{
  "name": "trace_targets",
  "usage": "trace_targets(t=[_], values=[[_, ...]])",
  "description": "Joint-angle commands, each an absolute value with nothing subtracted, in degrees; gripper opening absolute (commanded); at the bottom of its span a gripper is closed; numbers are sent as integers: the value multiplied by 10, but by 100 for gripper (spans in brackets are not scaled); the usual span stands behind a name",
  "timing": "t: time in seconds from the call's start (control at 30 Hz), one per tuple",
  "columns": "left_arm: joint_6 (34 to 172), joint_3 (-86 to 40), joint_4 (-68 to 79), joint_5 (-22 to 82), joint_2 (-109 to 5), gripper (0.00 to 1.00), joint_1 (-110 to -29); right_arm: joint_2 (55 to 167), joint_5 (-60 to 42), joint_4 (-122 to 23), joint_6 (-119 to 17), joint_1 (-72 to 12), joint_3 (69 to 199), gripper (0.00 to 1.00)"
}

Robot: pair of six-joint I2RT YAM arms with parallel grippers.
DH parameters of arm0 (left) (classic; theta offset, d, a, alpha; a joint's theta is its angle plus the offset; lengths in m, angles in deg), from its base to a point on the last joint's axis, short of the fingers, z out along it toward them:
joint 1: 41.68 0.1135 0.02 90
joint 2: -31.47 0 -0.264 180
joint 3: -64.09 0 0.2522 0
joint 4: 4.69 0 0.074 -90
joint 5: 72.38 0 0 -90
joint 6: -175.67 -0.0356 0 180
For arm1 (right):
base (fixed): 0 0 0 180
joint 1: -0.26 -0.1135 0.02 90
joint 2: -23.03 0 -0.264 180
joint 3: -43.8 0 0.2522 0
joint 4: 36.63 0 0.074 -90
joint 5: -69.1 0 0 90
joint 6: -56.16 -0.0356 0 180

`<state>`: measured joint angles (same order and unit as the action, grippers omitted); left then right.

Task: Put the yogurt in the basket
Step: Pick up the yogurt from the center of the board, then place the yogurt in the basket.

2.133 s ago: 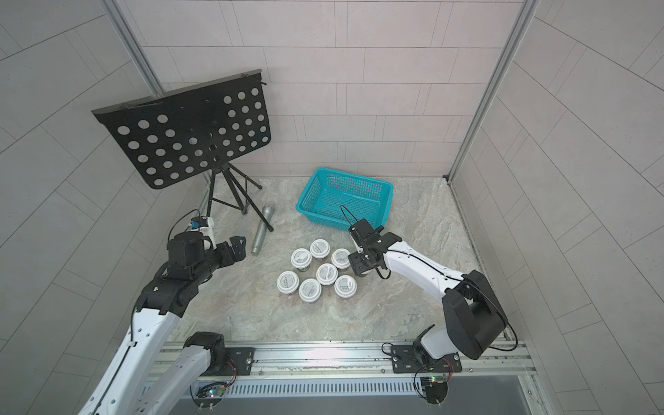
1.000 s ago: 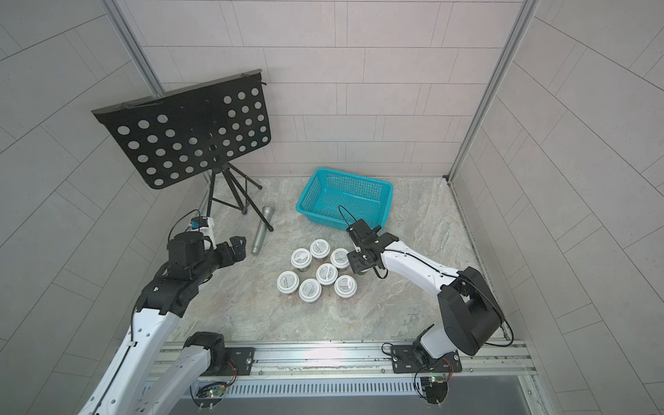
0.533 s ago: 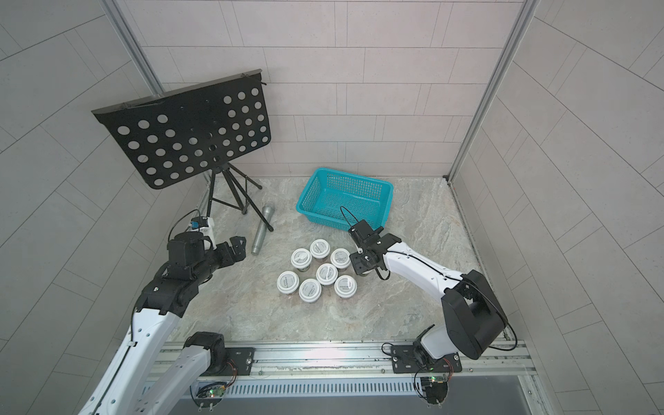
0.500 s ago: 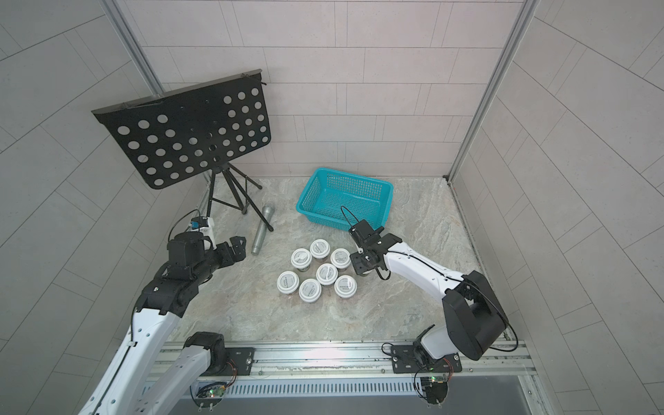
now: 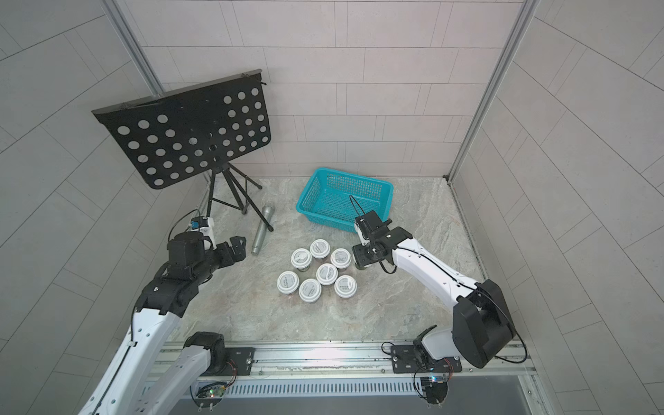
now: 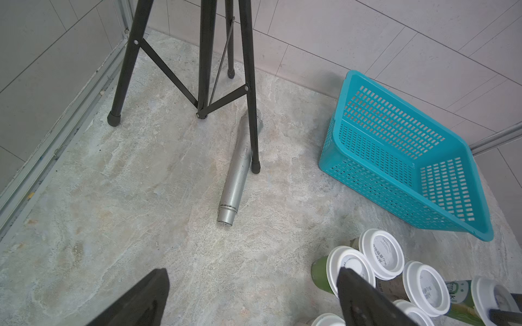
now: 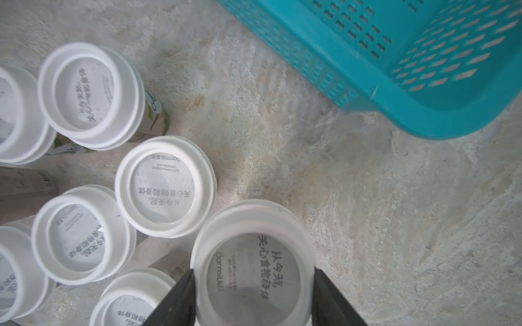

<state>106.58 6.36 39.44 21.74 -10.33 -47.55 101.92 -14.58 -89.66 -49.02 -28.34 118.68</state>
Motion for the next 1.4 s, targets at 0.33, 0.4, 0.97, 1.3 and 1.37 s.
trace_targets(t=[0.33, 0.4, 0.97, 1.3, 1.37], values=[[1059, 69, 396, 222, -103, 100, -471, 1016, -25, -900, -473, -223, 1323, 63], [1059, 69, 397, 221, -102, 100, -472, 1031, -19, -897, -474, -209, 1346, 63], [1059, 69, 396, 224, -104, 100, -471, 1211, -129, -886, -472, -143, 1481, 62], [1059, 70, 396, 225, -105, 100, -471, 1299, -162, -929, -451, -143, 1532, 62], [1059, 69, 396, 225, -105, 100, -471, 1312, -164, -938, -450, -143, 1537, 62]])
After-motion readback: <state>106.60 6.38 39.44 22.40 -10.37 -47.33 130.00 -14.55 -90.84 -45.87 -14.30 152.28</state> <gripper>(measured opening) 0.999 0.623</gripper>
